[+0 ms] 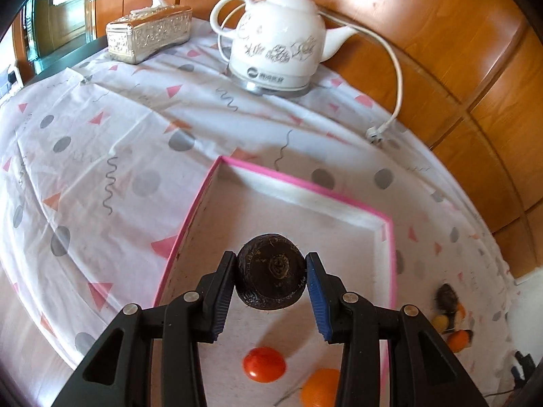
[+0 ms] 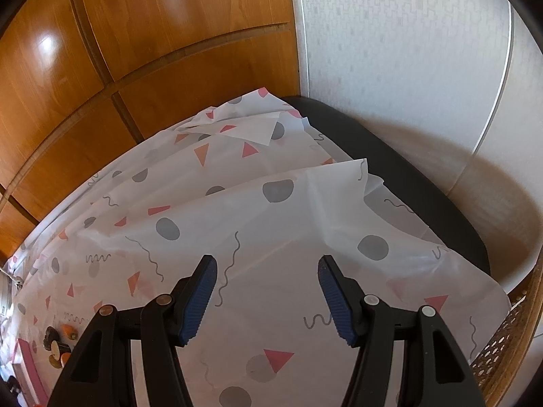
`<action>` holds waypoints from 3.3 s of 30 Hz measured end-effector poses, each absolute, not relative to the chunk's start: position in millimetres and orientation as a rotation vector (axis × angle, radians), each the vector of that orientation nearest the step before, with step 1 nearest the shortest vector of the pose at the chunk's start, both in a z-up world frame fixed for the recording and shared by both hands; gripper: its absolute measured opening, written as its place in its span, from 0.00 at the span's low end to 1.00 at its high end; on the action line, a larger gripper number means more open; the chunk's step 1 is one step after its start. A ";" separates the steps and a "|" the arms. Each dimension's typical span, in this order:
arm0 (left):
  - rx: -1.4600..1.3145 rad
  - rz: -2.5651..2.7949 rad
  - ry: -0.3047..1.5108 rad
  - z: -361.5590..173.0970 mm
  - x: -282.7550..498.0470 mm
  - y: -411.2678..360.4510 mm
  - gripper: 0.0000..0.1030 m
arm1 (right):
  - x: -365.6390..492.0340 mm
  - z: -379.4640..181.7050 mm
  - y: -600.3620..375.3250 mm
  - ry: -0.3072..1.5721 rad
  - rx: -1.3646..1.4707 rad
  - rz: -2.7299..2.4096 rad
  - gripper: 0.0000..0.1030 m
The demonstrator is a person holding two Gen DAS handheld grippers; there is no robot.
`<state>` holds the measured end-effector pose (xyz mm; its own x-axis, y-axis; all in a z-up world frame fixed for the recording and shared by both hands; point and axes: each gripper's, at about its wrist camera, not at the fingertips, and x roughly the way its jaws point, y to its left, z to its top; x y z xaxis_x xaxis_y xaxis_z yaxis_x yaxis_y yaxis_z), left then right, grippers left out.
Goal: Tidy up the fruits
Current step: 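Carry the dark fruit into the tray and open the left tool, then move the right tool toward the dark brown cube-shaped piece, then close the right tool on the dark brown cube piece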
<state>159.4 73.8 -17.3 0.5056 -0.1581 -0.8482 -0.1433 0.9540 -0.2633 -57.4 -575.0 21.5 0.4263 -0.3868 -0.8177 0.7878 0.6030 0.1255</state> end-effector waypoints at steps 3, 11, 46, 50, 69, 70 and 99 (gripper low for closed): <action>-0.289 0.006 1.035 -23.7 157.5 74.0 0.40 | -57.0 21.1 -575.0 0.844 0.541 -0.788 0.61; -0.218 0.060 0.990 -21.4 145.6 72.7 0.48 | -55.4 19.9 -574.8 0.856 0.524 -0.797 0.61; -0.129 0.264 0.780 16.1 33.3 85.5 1.00 | -52.0 20.3 -567.4 0.843 0.555 -0.707 0.61; -0.070 0.315 0.711 20.3 26.4 86.0 1.00 | -43.3 18.6 -557.5 0.865 0.523 -0.654 0.61; -0.179 0.190 0.792 6.5 34.5 94.7 1.00 | 10.9 3.6 -464.7 1.039 0.338 -0.192 0.61; -0.190 0.189 0.796 5.1 34.5 97.1 1.00 | 13.6 2.9 -457.6 1.047 0.319 -0.172 0.61; -0.360 0.229 0.861 -19.8 32.6 125.6 1.00 | 82.6 -35.0 -332.1 1.140 -0.226 0.165 0.32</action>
<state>32.6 125.6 -19.8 0.6326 0.0522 -0.7727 -0.3387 0.9159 -0.2154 82.6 -332.1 -35.0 0.4094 0.0153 -0.9122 -0.2442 0.9652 -0.0934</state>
